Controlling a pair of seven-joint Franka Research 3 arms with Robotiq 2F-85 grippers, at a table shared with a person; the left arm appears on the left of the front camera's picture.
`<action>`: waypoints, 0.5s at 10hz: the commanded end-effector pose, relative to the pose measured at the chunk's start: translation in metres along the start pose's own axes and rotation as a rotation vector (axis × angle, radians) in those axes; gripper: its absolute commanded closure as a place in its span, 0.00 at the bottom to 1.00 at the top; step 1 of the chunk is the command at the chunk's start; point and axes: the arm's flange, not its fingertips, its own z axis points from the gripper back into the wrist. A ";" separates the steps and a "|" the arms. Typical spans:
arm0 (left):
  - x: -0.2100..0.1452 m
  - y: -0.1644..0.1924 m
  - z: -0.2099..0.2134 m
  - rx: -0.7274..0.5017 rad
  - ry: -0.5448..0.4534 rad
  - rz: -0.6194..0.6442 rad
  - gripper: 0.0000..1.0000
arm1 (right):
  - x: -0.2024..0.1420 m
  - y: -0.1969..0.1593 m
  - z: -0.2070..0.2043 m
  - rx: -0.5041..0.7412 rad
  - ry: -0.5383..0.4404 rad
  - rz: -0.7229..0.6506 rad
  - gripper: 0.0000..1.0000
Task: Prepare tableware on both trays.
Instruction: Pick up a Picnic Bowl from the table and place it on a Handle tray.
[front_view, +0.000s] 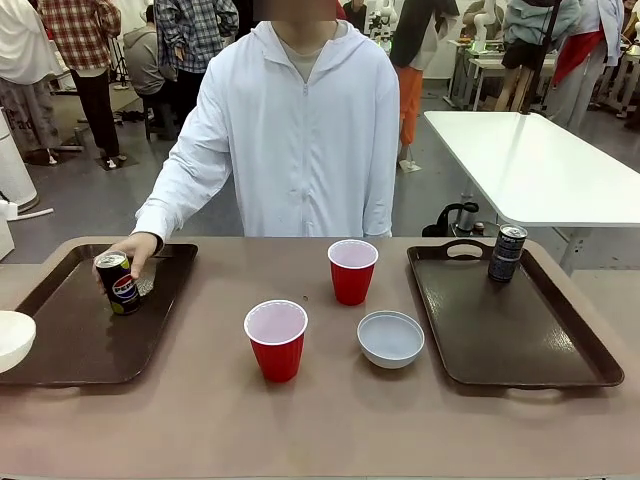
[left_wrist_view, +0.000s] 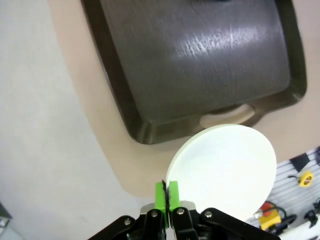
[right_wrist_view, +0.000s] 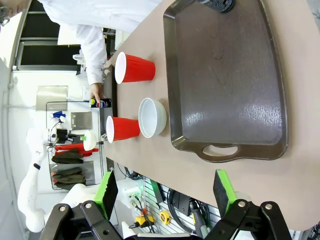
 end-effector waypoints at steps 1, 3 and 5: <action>0.009 0.001 -0.005 -0.021 -0.014 -0.017 1.00 | 0.001 0.000 0.001 0.015 -0.007 0.005 0.00; 0.013 -0.001 -0.003 -0.047 -0.043 -0.008 1.00 | 0.001 0.000 0.001 0.015 -0.007 0.005 0.00; 0.034 -0.006 -0.007 -0.085 -0.150 0.005 1.00 | 0.001 0.000 0.001 0.015 -0.007 0.005 0.00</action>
